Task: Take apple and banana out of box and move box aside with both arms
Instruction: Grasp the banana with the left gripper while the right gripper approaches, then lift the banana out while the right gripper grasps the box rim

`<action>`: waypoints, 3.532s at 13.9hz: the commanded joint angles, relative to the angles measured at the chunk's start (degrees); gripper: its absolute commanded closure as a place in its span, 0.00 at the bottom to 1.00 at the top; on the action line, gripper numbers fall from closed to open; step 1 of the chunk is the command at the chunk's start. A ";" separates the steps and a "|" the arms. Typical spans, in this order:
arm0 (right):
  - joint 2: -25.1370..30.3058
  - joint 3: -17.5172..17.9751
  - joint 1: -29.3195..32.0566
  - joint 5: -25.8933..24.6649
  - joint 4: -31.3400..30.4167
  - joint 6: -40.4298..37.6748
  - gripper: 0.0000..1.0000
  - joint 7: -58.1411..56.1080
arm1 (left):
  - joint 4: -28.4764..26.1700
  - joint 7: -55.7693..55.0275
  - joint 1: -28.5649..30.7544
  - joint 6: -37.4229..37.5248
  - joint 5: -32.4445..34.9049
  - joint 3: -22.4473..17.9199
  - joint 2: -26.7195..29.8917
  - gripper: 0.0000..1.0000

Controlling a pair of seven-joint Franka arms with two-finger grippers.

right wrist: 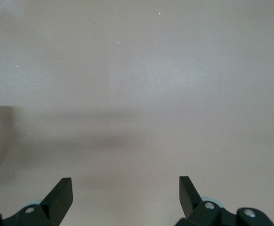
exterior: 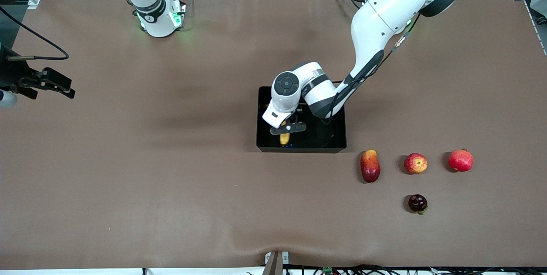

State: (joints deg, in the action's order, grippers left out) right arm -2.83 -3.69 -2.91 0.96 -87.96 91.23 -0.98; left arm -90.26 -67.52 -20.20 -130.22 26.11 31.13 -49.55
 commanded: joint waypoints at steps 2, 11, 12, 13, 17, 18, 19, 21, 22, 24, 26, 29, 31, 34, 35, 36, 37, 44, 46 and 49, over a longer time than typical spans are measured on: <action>-0.42 -0.26 -0.60 -0.61 0.68 -0.27 0.00 0.01 | 0.87 -1.30 -0.63 1.80 1.84 -0.36 -0.46 1.00; -3.14 -0.18 -3.32 0.27 0.86 0.61 0.00 0.27 | 1.14 -0.68 1.74 9.37 0.96 0.16 10.17 1.00; -3.67 -0.26 -4.55 0.27 0.86 1.48 0.00 0.36 | 1.23 -0.59 1.83 9.37 0.96 0.16 10.70 1.00; -4.02 -0.18 -5.17 0.44 0.86 2.54 0.00 -0.07 | 1.06 -0.50 2.36 9.63 0.88 0.16 11.92 1.00; -7.35 -0.18 -9.46 4.22 0.86 4.91 0.00 0.36 | 0.71 4.48 8.84 15.07 -2.72 2.00 18.86 1.00; -9.28 -0.18 -12.00 4.49 0.86 6.40 0.00 0.36 | 0.44 7.81 11.30 17.00 -4.21 2.27 20.53 1.00; -11.30 -0.18 -14.20 4.92 0.86 8.33 0.00 0.36 | 0.00 11.15 13.76 19.10 -5.35 2.27 21.59 1.00; -14.55 -0.18 -17.03 6.94 0.86 12.11 0.00 0.45 | -2.27 17.48 19.29 19.92 -5.54 2.27 23.00 1.00; -16.66 -0.18 -18.43 9.39 0.86 12.48 0.00 0.54 | -3.24 19.95 21.93 19.92 -5.45 2.27 23.18 1.00; -20.70 -0.18 -20.81 16.23 0.86 14.14 0.00 3.25 | -5.44 24.87 27.73 19.13 -5.37 2.27 23.01 1.00; -24.49 -0.18 -25.10 17.06 0.94 20.53 0.00 6.41 | -8.77 27.61 33.18 18.34 -5.37 2.36 23.35 1.00; -28.88 -0.26 -30.91 16.88 0.94 27.67 0.00 11.85 | -17.02 30.60 38.38 13.53 -5.28 2.36 25.03 1.00; -30.56 -0.26 -33.64 16.71 0.86 30.58 0.00 14.59 | -23.09 30.70 39.54 6.33 -4.58 2.36 24.85 1.00; -33.37 -0.44 -36.89 16.18 0.77 31.11 0.00 14.78 | -26.63 30.79 39.71 0.85 -1.77 2.27 21.88 1.00; -34.08 -0.44 -37.51 14.87 0.25 33.11 0.00 14.78 | -26.72 30.79 39.80 0.58 -1.33 2.19 20.47 1.00; -34.69 -0.44 -37.69 14.25 -0.63 35.57 0.00 14.86 | -26.72 30.79 40.06 0.58 -0.54 2.10 19.76 1.00; -35.13 -0.44 -38.48 14.25 -2.20 37.42 0.00 15.47 | -26.72 30.79 40.68 0.58 0.77 2.10 18.80 1.00; -37.24 -0.44 -40.24 14.16 -3.45 40.34 1.00 17.41 | -27.59 30.61 43.67 -0.56 4.65 2.18 17.02 1.00; -36.99 -0.44 -40.24 14.16 -3.45 40.17 1.00 17.41 | -28.82 30.35 43.67 -0.56 4.65 2.27 17.82 1.00; -34.89 -0.79 -38.67 14.16 -3.45 38.16 1.00 17.32 | -30.84 30.17 43.76 0.05 4.65 2.36 21.92 1.00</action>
State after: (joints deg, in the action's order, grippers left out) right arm -40.19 -4.32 -42.61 16.15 -90.92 131.07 15.19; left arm -117.49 -36.95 23.00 -130.36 29.93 32.91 -32.43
